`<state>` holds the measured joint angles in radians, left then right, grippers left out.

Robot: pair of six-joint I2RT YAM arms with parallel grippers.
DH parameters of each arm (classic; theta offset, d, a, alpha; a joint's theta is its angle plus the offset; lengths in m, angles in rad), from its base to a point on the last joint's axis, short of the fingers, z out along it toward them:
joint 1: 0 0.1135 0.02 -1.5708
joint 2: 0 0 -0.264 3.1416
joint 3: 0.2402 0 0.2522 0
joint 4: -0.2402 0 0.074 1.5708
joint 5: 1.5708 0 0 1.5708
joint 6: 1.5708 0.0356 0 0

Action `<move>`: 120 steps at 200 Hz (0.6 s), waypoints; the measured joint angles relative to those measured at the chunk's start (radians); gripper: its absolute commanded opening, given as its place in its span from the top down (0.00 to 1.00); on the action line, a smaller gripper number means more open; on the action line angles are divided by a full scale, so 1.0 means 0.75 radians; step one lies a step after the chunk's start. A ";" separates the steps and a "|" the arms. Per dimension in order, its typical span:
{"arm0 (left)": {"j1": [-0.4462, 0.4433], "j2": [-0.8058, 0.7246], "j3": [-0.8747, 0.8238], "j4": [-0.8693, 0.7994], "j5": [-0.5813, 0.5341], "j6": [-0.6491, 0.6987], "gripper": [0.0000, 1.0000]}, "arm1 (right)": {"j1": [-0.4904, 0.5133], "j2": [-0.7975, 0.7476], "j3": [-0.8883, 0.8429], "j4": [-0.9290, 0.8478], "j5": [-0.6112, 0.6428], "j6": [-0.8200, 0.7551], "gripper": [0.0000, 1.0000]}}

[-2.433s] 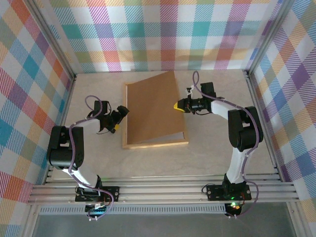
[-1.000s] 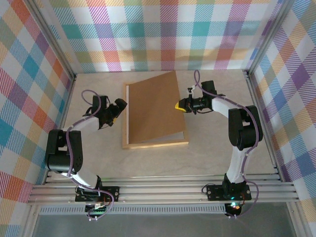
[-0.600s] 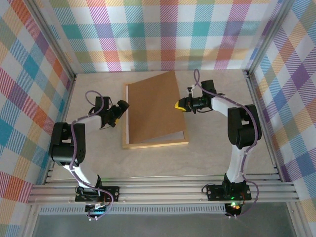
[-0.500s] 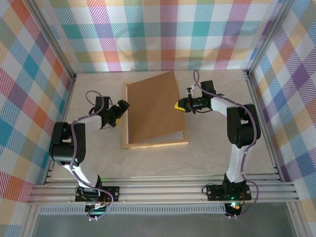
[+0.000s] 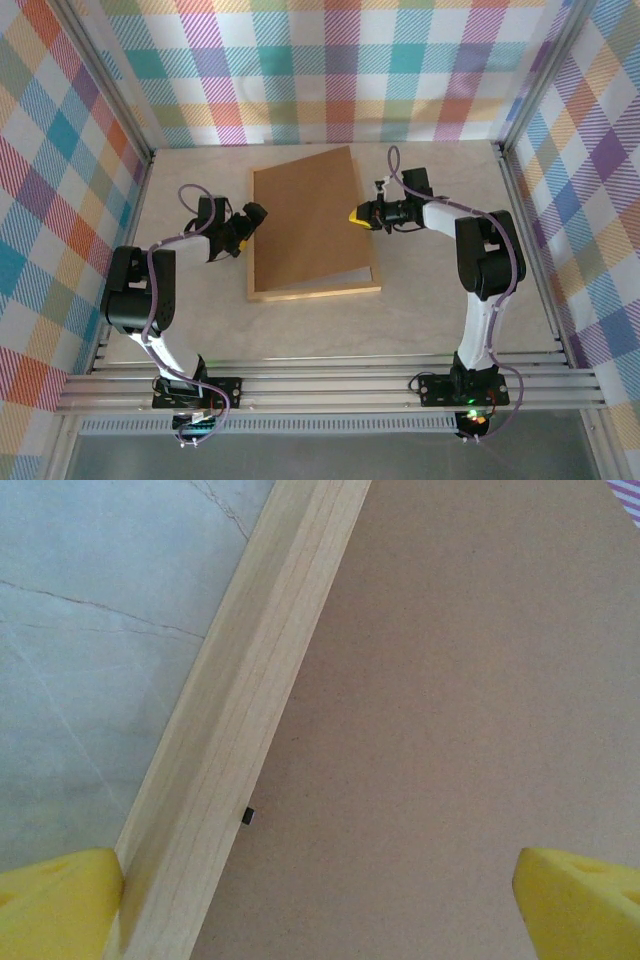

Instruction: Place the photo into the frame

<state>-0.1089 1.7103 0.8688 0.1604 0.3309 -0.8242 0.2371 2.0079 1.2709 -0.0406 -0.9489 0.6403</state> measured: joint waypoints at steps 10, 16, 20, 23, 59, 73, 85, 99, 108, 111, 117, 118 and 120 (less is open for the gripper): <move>-0.006 0.000 -0.002 0.003 -0.011 -0.003 0.00 | 0.000 0.000 -0.005 0.009 0.002 0.006 0.97; -0.008 0.000 -0.002 0.003 -0.015 -0.004 0.00 | 0.000 0.000 -0.010 0.019 0.003 0.010 0.97; -0.010 0.000 -0.003 0.004 -0.020 -0.005 0.00 | 0.000 0.000 -0.015 0.028 0.004 0.015 0.96; -0.011 0.000 -0.003 0.004 -0.023 -0.007 0.00 | 0.000 0.000 -0.019 0.034 0.005 0.015 0.96; -0.021 0.000 -0.003 0.006 -0.053 -0.026 0.00 | -0.001 0.000 -0.073 0.110 0.020 0.036 0.95; -0.025 0.000 -0.003 0.006 -0.061 -0.031 0.00 | -0.001 0.000 -0.085 0.135 0.019 0.042 0.96; -0.030 0.001 -0.003 0.006 -0.075 -0.034 0.00 | -0.001 0.002 -0.088 0.146 0.018 0.046 0.96; -0.040 0.003 -0.003 0.009 -0.093 -0.037 0.00 | -0.001 0.005 -0.088 0.152 0.018 0.050 0.96; -0.049 0.005 -0.003 0.012 -0.110 -0.040 0.00 | -0.001 0.008 -0.088 0.155 0.018 0.051 0.96; -0.052 0.007 -0.003 0.014 -0.117 -0.040 0.00 | -0.001 0.010 -0.088 0.155 0.018 0.053 0.96; -0.060 0.010 -0.003 0.019 -0.132 -0.044 0.00 | -0.001 0.012 -0.088 0.157 0.019 0.055 0.96; -0.061 0.010 -0.003 0.022 -0.135 -0.045 0.00 | -0.001 0.013 -0.088 0.157 0.019 0.055 0.96; -0.063 0.010 -0.003 0.023 -0.138 -0.045 0.00 | -0.001 0.013 -0.088 0.159 0.019 0.055 0.96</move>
<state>-0.1558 1.7180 0.8665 0.1780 0.2272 -0.8577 0.2367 2.0174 1.2049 0.0784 -0.9348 0.6819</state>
